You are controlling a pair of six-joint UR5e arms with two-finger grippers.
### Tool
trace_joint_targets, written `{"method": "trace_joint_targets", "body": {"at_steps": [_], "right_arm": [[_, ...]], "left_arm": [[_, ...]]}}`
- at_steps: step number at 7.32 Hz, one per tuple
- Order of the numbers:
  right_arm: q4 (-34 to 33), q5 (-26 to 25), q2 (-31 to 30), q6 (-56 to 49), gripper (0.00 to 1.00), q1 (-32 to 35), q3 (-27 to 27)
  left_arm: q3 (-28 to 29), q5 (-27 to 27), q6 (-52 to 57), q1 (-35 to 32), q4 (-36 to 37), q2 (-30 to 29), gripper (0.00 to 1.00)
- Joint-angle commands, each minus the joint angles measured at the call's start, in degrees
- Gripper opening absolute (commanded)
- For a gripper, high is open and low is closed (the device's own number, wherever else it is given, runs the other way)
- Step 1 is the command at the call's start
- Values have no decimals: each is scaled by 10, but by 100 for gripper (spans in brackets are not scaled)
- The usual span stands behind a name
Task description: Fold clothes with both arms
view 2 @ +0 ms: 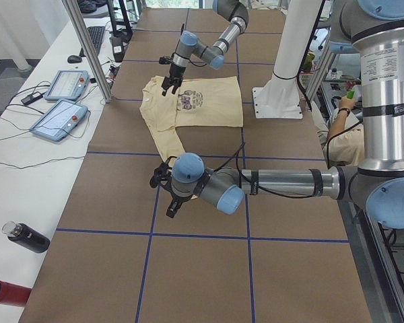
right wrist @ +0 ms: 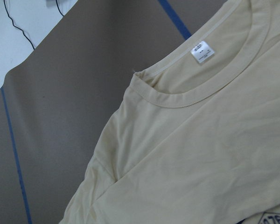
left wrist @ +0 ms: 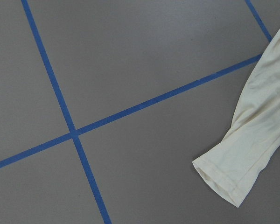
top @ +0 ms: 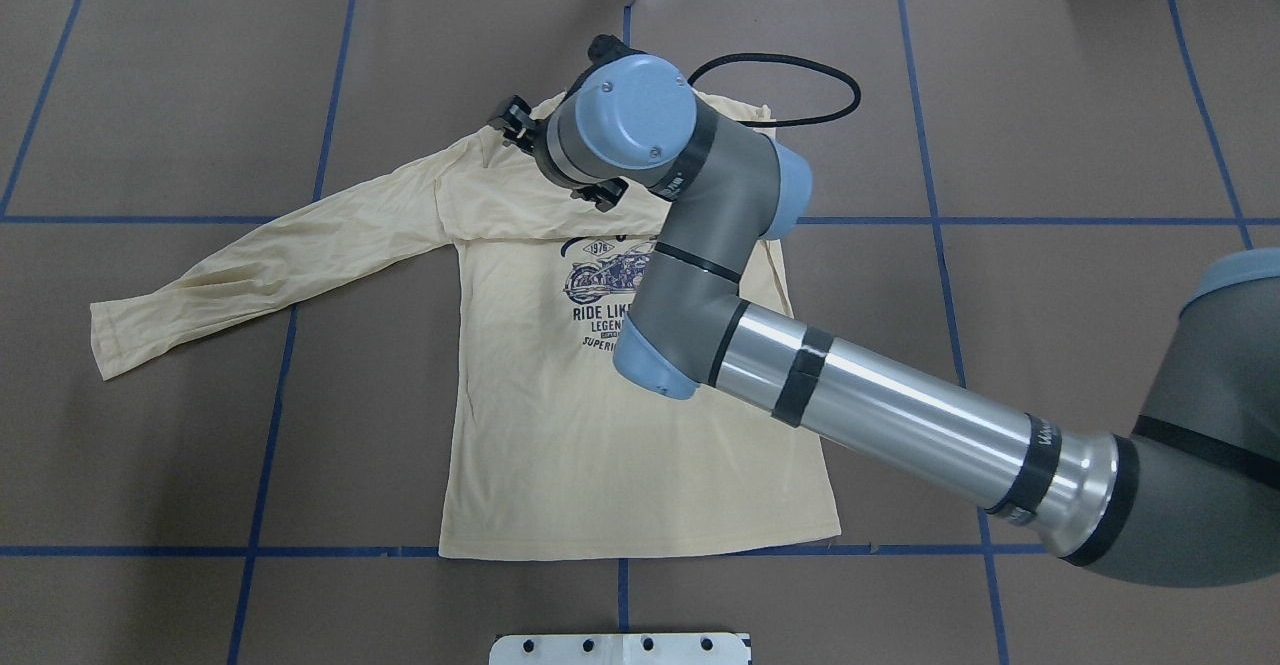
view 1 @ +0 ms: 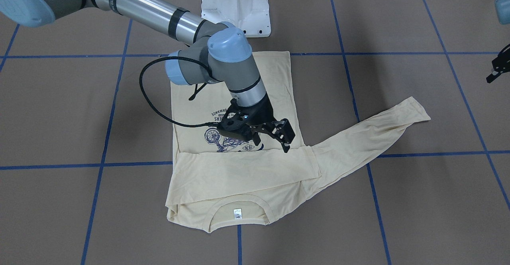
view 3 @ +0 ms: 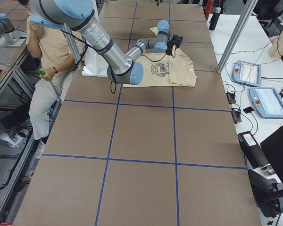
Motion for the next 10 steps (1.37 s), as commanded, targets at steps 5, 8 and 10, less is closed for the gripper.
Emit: {"method": "trace_joint_targets", "body": {"at_steps": [5, 8, 10], "right_arm": [[5, 143, -191, -33, 100, 77, 184], [5, 139, -193, -33, 100, 76, 189], [5, 138, -194, -33, 100, 74, 188]], "left_arm": [[72, 59, -111, 143, -177, -13, 99], [124, 59, -118, 176, -176, -53, 73], [130, 56, -120, 179, -177, -51, 64]]}}
